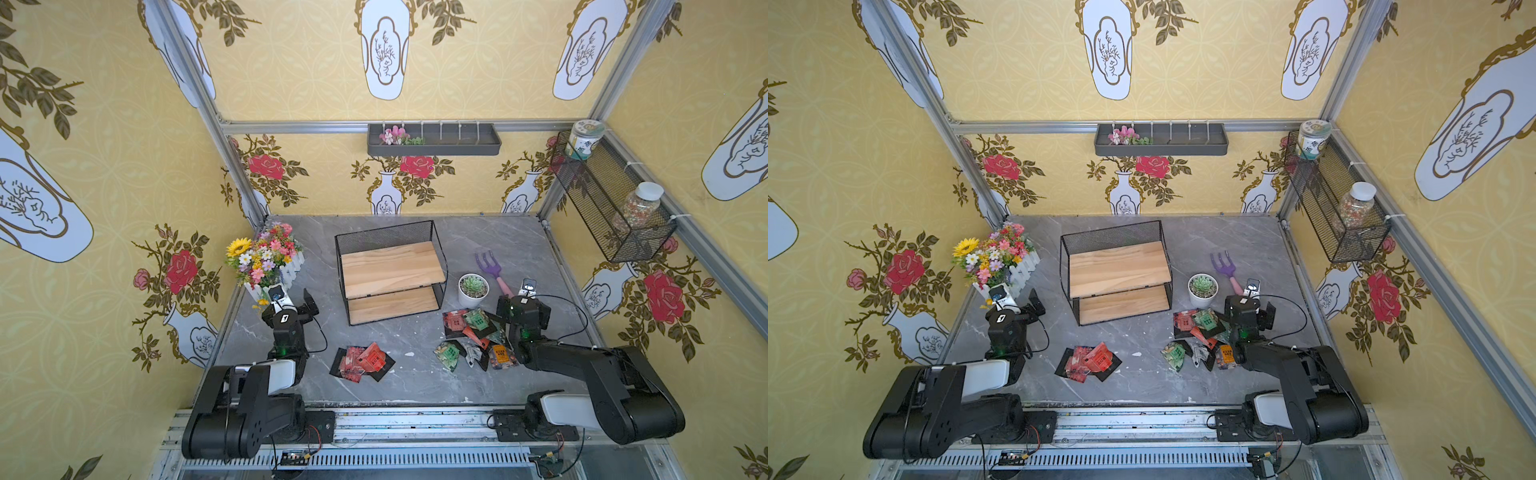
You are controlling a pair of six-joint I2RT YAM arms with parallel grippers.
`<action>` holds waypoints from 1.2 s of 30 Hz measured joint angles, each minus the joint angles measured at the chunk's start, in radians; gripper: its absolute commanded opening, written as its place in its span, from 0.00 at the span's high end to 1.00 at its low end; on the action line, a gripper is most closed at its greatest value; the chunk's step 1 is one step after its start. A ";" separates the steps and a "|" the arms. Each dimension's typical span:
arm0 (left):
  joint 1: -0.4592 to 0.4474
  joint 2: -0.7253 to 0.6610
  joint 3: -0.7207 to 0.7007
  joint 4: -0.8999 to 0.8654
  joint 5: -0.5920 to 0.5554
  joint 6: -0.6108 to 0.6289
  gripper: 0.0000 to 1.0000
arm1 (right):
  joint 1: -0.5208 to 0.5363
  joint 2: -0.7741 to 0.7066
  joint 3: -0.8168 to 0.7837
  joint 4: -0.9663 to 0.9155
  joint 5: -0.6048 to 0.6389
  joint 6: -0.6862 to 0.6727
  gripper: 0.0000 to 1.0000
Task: Remove the tea bags from the shelf
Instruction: Reset both arms
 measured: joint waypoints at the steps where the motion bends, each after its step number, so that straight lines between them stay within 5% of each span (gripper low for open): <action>1: 0.002 0.019 -0.011 0.027 0.015 0.000 0.00 | -0.002 0.008 -0.006 0.046 -0.026 -0.014 0.03; 7: 0.006 0.022 -0.002 0.116 0.024 -0.005 0.00 | -0.023 0.097 -0.088 0.255 -0.149 -0.047 0.03; 16: 0.007 0.025 0.000 0.132 0.020 -0.008 0.00 | -0.091 0.094 -0.014 0.227 -0.246 -0.020 0.03; 36: 0.007 0.019 0.000 0.132 0.020 -0.008 0.00 | -0.093 0.095 -0.013 0.215 -0.257 -0.014 0.03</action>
